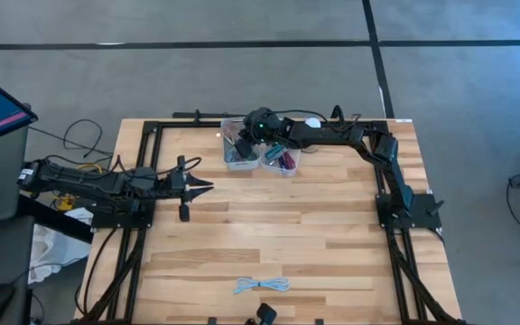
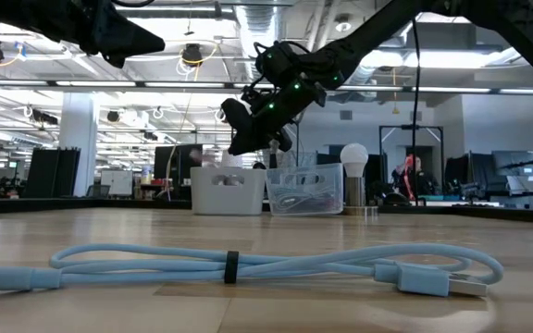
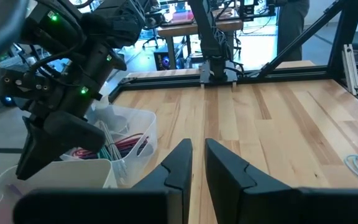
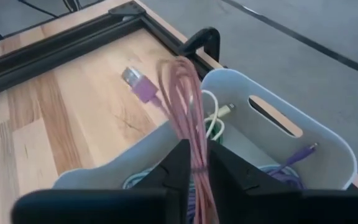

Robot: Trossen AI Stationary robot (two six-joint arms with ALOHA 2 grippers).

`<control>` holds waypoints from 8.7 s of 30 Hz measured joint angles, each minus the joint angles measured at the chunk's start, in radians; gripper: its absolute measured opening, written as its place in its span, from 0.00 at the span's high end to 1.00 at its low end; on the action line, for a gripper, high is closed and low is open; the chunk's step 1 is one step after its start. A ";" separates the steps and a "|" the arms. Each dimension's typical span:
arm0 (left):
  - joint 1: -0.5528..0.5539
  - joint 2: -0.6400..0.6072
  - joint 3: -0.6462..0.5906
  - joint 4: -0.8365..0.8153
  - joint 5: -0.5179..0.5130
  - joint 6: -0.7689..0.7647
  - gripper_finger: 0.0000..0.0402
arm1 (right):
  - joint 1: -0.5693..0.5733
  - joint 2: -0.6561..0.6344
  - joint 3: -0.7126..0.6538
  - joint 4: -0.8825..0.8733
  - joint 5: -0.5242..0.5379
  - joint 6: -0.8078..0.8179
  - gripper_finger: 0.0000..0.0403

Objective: Pick & Place USB Port
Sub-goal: Put the pink charger cable into the white bin, then put the blue charger cable into the white bin, then return To Home Position

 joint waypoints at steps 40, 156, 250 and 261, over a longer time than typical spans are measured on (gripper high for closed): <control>0.000 0.000 0.000 -0.003 0.000 0.000 0.89 | 0.676 -0.465 0.000 -0.831 0.098 0.097 0.82; 0.000 0.019 0.000 -0.002 0.000 -0.008 0.89 | 0.692 -0.236 -0.058 -0.735 0.392 0.513 1.00; 0.000 0.019 0.000 0.001 0.000 0.000 0.89 | 0.163 -0.113 0.055 -0.298 0.158 0.071 0.86; 0.000 0.019 0.000 0.001 0.000 -0.001 0.89 | 0.234 -0.323 0.055 -0.517 0.161 -0.050 0.86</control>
